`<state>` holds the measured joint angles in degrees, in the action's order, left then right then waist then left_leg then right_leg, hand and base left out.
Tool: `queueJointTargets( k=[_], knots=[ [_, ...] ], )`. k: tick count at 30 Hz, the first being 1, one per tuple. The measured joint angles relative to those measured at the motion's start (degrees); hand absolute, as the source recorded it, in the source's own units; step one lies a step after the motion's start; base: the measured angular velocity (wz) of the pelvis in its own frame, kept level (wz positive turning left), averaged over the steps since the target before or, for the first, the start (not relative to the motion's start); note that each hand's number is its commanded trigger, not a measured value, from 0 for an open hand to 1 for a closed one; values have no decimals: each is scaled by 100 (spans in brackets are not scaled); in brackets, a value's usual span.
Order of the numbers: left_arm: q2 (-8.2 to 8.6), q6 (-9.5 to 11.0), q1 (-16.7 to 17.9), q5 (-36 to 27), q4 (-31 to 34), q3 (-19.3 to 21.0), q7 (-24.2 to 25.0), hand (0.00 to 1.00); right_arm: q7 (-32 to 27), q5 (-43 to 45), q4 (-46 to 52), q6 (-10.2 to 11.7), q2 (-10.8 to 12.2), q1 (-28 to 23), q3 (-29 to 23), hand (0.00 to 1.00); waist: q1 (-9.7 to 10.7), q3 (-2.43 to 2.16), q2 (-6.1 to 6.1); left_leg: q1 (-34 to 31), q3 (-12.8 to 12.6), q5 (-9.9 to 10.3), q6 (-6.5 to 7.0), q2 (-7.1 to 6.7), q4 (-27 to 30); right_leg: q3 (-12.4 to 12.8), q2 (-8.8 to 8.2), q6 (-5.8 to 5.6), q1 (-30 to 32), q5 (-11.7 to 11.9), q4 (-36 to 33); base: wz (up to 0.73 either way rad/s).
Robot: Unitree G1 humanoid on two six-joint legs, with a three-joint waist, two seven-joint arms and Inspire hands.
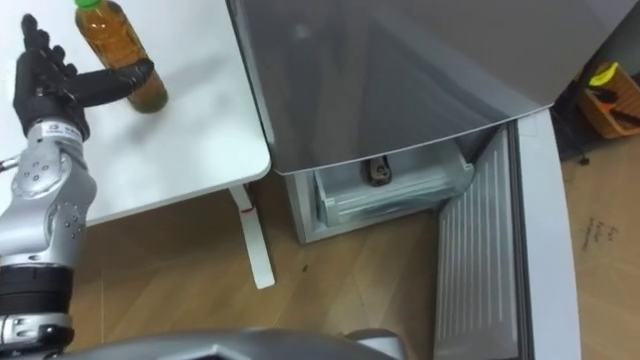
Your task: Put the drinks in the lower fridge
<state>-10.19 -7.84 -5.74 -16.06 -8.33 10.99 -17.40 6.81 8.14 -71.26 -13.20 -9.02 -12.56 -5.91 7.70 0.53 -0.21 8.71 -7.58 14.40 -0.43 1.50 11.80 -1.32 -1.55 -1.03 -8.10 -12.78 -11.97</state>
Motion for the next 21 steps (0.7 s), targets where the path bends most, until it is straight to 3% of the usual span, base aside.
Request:
queueJointTargets(
  k=[7, 12, 15, 21],
  knots=[
    [-105, 1, -364, -164, -768, 57, -6, 0, 35, 52, 20, 3, -1, -63, -1, 0, 20, -1, -29, -1, -42, 2, 4, -6, -11, 145, 10, -1, 42, 0, -88, -11],
    [-403, 1, -690, -251, -1347, 91, -23, 0, 8, 120, 62, 6, -5, -130, -3, 0, 11, -15, -8, -134, -64, 3, 5, 4, 58, 209, 33, 2, 215, 2, -177, -7],
    [-498, 2, -943, -251, -1607, 110, -37, 0, -62, 117, 100, 17, -5, -148, 4, 0, 3, -22, 16, -196, -64, 6, 10, 10, 120, 215, 34, 8, 253, 8, -178, 0],
    [-524, 1, -1054, -253, -1725, 110, 55, 0, -135, 110, 226, 73, -5, -162, 14, 0, -3, -40, 59, -227, -83, 6, 11, 17, 123, 230, 40, 10, 318, 10, -197, -1]
  ],
)
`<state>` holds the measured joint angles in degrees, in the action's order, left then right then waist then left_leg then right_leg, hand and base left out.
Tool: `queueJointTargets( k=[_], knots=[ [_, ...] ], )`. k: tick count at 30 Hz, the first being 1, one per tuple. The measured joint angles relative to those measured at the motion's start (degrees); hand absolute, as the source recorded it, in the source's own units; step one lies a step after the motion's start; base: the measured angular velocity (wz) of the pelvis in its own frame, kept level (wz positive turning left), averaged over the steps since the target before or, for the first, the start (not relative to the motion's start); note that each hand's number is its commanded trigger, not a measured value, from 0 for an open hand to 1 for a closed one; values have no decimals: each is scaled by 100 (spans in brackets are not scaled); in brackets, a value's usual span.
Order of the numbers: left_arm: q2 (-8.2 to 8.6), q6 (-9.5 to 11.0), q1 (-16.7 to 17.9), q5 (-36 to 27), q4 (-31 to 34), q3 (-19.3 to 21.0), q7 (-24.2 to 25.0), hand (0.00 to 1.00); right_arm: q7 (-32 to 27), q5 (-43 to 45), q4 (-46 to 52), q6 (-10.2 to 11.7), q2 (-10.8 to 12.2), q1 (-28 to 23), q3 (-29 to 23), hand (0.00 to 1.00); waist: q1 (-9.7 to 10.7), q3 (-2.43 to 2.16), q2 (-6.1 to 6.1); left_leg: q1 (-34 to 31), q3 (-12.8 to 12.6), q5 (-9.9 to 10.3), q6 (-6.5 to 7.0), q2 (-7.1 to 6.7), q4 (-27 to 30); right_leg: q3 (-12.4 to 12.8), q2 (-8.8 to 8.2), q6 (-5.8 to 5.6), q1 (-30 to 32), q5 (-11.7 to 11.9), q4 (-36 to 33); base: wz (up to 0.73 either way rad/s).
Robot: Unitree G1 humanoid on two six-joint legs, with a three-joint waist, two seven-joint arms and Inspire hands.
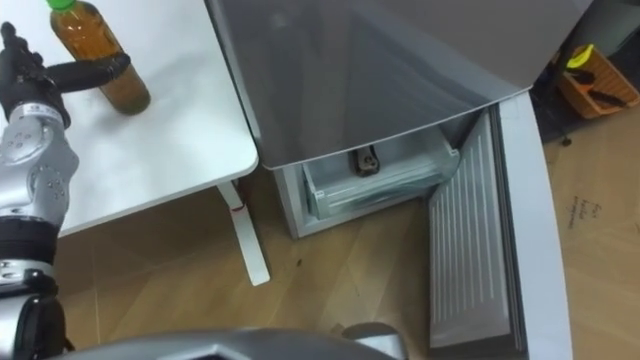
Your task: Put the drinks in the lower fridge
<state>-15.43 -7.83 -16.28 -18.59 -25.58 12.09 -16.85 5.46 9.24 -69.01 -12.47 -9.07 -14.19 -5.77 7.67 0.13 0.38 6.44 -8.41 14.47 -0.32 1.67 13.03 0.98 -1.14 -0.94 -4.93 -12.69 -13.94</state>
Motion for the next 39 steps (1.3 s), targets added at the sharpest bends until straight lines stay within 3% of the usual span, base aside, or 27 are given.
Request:
queueJointTargets(
  k=[5, 7, 10, 14, 17, 22, 27, 32, 39],
  knots=[
    [-89, -2, -24, -219, -123, 1, 35, 0, -116, 0, 23, -4, 0, 6, -2, 0, -8, -11, 15, -48, -18, 1, -2, 23, 0, 29, 24, 16, 29, 10, -3, -1],
    [-146, -13, -45, -226, -227, 9, 32, 0, -128, -3, 21, -3, -1, 15, -2, 0, -1, -40, 31, -119, -17, 1, -3, 32, 26, 25, 29, 25, 96, 18, -10, 0],
    [-178, -30, -227, -221, -505, 11, -4, 0, -181, -16, 1, -5, -7, 27, -1, 0, -18, -40, 41, -206, -12, -1, -5, 41, 60, 19, 34, 30, 165, 38, -13, 0],
    [-332, -67, -473, -207, -665, -44, -2, 0, -232, -16, -11, 3, -11, 167, 0, 0, -7, -33, 57, -380, -14, -1, -4, 59, 145, 29, 45, 27, 296, 90, 3, 0],
    [-481, -67, -719, -212, -810, -119, 22, 0, -235, -31, -15, 78, -14, 253, 4, 0, -10, 7, 59, -422, -13, -1, -2, 62, 171, 29, 46, 19, 312, 116, 26, 0],
    [-613, -64, -1028, -229, -1074, -119, 225, 0, -332, -44, -97, 174, -14, 427, 10, 0, -8, 3, 79, -640, 0, -3, 1, 62, 241, 27, 45, 10, 483, 134, 32, 2],
    [-659, -64, -1300, -968, -1607, -114, 264, 0, -473, -190, -191, 264, -27, 523, 218, 0, -14, -5, 83, -792, 53, -9, 4, 60, 270, -27, 39, 15, 642, 137, 16, 4],
    [-686, -58, -1435, -1019, -1990, -113, 264, 0, -493, -172, -229, 315, -28, 586, 227, 0, -2, -6, 42, -878, 52, -9, 4, 61, 268, -26, 37, 19, 740, 140, -1, 0],
    [-864, -50, -2008, -1116, -2455, -175, 202, 0, -534, -223, -473, 316, -29, 859, 240, 0, 8, 2, -50, -1151, 90, -59, 18, 61, 342, -86, 28, 29, 957, 203, -2, 1]
  ],
)
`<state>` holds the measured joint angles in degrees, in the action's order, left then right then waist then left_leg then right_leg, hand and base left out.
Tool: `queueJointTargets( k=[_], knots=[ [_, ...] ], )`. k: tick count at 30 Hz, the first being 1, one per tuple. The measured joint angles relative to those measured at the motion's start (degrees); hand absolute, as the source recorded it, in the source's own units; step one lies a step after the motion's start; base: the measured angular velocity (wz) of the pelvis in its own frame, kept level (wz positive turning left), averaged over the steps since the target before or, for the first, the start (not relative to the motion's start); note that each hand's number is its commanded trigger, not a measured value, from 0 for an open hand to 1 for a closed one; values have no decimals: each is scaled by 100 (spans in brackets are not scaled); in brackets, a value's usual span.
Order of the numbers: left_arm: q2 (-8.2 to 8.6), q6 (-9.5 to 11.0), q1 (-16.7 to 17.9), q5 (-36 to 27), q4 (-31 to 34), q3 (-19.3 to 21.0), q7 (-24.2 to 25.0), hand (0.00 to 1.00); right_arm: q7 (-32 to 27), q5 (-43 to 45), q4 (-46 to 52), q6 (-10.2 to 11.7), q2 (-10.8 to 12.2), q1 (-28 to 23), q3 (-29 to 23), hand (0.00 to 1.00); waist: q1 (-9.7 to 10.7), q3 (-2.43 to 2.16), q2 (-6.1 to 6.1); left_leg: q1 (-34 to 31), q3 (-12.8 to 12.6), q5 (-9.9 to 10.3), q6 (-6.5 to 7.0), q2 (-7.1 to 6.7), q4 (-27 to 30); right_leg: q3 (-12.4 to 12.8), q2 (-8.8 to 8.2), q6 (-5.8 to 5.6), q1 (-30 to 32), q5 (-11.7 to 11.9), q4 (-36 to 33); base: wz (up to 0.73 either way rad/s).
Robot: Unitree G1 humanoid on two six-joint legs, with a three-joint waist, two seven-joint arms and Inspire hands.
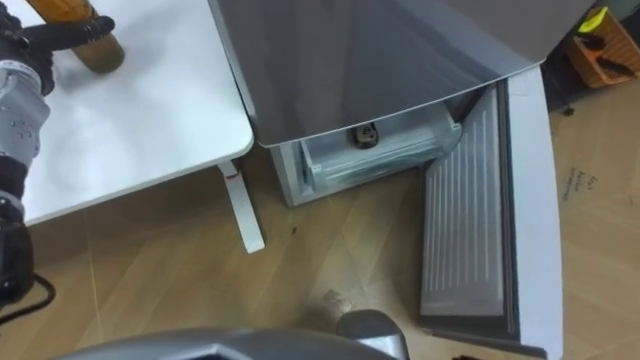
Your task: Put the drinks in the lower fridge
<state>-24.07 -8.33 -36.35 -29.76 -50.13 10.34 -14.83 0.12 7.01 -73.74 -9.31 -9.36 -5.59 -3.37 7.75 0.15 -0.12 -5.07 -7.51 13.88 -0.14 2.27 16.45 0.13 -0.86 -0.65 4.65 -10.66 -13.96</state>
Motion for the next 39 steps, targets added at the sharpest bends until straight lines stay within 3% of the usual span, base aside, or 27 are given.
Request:
queueJointTargets(
  k=[4, 8, 20, 21, 22, 23, 24, 36, 39],
  knots=[
    [-1, 10, -206, -5, -179, -67, -74, 0, -31, -28, -19, 7, -21, 111, 187, 0, 2, 23, 44, -144, 36, -5, 7, 1, 89, -27, 0, -2, 86, 26, -9, 5],
    [1, 103, -302, -124, -268, -207, -132, 0, -152, -271, -201, 120, -78, 357, 360, 0, 12, 82, 143, -289, 66, -19, 25, -6, 138, -46, -6, -10, 226, 46, -66, 3],
    [2, 181, -448, -392, -268, -447, -234, 0, -199, -521, -253, 245, -284, 506, 631, 0, 54, 72, 198, -353, 70, -87, 19, -22, 87, -38, -15, -6, 338, 48, -108, 0],
    [2, 201, -454, -453, -267, -481, -242, 3, -197, -595, -253, 245, -305, 505, 664, 0, 59, 72, 198, -347, 69, -87, 19, -22, 87, -37, -15, -6, 339, 48, -118, 0],
    [2, 211, -464, -452, -266, -505, -244, 33, -197, -673, -251, 245, -325, 510, 667, 0, 62, 72, 197, -347, 67, -87, 19, -22, 91, -36, -15, -6, 349, 48, -138, 0],
    [2, 213, -473, -452, -266, -506, -244, 81, -197, -696, -250, 245, -333, 515, 668, 0, 63, 72, 197, -348, 66, -87, 19, -22, 92, -33, -15, -6, 360, 48, -155, 0],
    [2, 216, -493, -452, -261, -507, -247, 100, -197, -727, -243, 246, -349, 522, 673, 0, 67, 72, 197, -352, 65, -87, 19, -21, 97, -32, -16, -6, 376, 48, -180, 0],
    [3, 370, -659, -454, 6, -515, -229, 100, -197, -942, -213, 354, -405, 560, 674, 0, 10, 59, 173, -362, 53, -136, 24, -30, 119, -26, -29, -6, 418, 47, -257, 0],
    [4, 368, -659, -462, -2, -717, -204, 100, -197, -981, -207, 359, -422, 598, 726, 0, -3, 58, 161, -365, 54, -156, 34, -48, 107, -32, -51, -6, 438, 47, -276, 0]
  ],
)
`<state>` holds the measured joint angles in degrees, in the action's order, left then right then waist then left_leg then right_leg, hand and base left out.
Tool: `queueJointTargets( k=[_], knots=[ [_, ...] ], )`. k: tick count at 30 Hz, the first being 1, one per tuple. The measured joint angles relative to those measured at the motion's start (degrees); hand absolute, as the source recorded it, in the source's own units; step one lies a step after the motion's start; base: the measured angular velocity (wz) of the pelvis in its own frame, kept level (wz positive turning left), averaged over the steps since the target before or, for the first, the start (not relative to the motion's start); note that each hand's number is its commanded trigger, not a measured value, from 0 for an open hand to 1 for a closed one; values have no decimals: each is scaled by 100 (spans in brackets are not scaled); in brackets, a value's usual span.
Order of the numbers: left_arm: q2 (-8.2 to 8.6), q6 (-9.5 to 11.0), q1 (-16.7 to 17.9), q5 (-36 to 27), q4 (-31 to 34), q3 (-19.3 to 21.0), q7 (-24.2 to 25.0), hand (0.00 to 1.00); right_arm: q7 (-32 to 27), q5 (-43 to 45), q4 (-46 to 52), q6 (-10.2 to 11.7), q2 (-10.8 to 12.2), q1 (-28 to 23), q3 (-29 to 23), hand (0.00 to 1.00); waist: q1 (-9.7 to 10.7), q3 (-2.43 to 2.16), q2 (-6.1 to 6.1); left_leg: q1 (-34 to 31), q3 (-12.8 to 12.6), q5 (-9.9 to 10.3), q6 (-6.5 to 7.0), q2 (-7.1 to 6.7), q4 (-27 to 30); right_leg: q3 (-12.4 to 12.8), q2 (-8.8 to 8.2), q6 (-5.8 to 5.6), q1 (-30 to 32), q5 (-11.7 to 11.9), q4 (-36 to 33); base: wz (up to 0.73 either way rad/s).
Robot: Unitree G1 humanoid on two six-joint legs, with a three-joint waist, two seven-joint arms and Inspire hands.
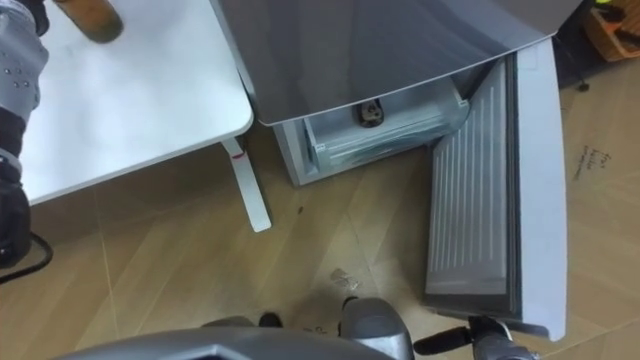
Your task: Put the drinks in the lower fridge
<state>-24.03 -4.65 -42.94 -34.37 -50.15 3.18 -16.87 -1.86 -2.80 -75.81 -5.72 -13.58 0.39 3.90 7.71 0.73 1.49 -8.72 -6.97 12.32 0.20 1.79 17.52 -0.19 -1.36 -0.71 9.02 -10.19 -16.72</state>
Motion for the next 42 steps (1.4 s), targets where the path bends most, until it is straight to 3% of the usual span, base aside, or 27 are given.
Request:
queueJointTargets(
  k=[6, 17, 22, 26, 29, 36, 38, 42],
  knots=[
    [13, -10, 0, -6, -7, -121, 177, 100, 3, -97, -3, 82, -9, -34, 1, 0, 6, -11, -54, -21, -1, -11, 11, -18, -5, -3, -20, -2, 17, -1, 5, 0],
    [12, -8, 0, -213, 2, -136, 305, 100, 30, -218, -7, 84, -27, 3, 112, 0, 1, -13, -46, -71, 1, -11, 11, -17, 2, -16, -24, -4, 49, 3, 6, 0],
    [12, -10, 1, -208, 17, -191, 410, 100, 159, -208, -26, 102, -25, -13, 108, 0, -9, -13, -19, 55, 12, -11, 11, -17, -29, -35, -26, -4, -101, 3, 60, 1],
    [12, -16, 10, -52, 527, -317, 460, 100, 183, -144, 19, 132, -26, -43, 54, 0, -49, -30, 56, 160, 100, -23, 20, -40, -92, -137, -47, -11, -260, 17, 131, 11],
    [12, -14, 318, 95, 1136, -315, 598, 100, 206, -157, 20, 117, -23, -129, 41, 0, -160, -44, 90, 396, 91, -57, 17, -50, -226, -135, -53, -12, -464, 18, 211, -1],
    [138, -48, 1919, 579, 3242, -335, 701, 100, 212, -387, 116, 160, 5, -154, 41, 0, -219, -52, 81, 802, 225, -76, -3, -72, -380, -287, -62, -14, -970, 16, 441, 11],
    [175, -52, 2227, 799, 3562, -333, 839, 100, 275, -316, 193, 166, 12, -153, 34, 0, -266, -60, 59, 841, 246, -76, -5, -73, -384, -307, -58, -15, -1050, 13, 508, 11],
    [329, -52, 2502, 926, 3682, -323, 1034, 100, 456, -220, 286, 204, 49, -53, 32, 0, -378, -60, -22, 867, 309, -90, -14, -79, -377, -346, -57, -13, -1094, 9, 505, 7]
  ],
)
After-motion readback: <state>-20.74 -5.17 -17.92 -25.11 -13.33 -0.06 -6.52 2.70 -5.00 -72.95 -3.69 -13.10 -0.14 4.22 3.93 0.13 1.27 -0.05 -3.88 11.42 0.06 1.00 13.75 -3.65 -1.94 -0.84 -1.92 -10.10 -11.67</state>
